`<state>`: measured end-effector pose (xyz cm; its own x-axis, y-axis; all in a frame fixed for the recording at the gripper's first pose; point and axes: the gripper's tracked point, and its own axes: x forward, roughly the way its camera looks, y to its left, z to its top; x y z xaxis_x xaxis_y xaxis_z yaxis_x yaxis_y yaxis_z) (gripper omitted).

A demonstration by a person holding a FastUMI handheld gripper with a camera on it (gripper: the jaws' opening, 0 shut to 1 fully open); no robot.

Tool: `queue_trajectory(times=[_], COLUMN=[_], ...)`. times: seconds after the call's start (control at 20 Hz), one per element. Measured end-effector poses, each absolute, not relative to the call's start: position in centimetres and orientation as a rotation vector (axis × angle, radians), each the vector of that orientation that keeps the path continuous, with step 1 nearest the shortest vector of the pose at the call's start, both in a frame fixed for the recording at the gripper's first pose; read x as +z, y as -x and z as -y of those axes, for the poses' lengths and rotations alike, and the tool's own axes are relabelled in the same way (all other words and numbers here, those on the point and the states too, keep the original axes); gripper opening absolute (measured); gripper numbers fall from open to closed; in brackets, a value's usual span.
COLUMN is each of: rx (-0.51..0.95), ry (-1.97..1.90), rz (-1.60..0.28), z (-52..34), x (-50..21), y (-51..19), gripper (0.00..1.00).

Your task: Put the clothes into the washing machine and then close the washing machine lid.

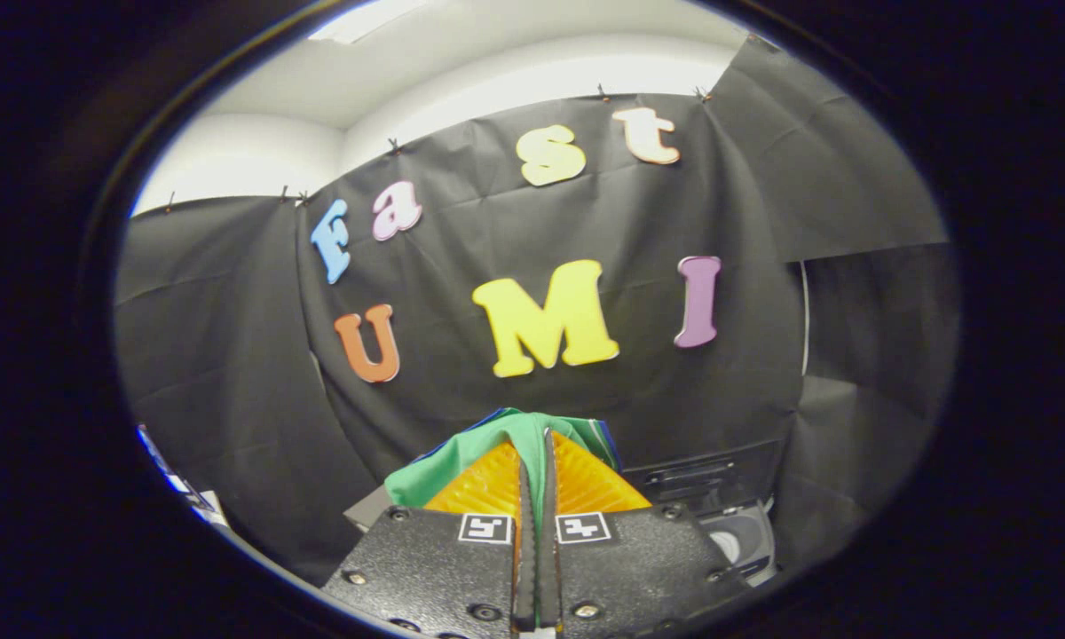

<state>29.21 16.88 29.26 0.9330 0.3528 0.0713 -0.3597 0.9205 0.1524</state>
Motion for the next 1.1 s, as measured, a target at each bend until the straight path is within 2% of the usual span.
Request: queue_trajectory(times=[0.45, 0.75, 1.1], rx=[0.267, 0.292, 0.34], ry=[-0.135, -0.144, -0.116], rz=[-0.008, -0.117, -0.255], z=[-4.1, -1.3, -1.8], x=[26.2, 20.7, 12.6], y=[-35.8, -42.5, -49.0], gripper=[0.05, 0.05, 0.05])
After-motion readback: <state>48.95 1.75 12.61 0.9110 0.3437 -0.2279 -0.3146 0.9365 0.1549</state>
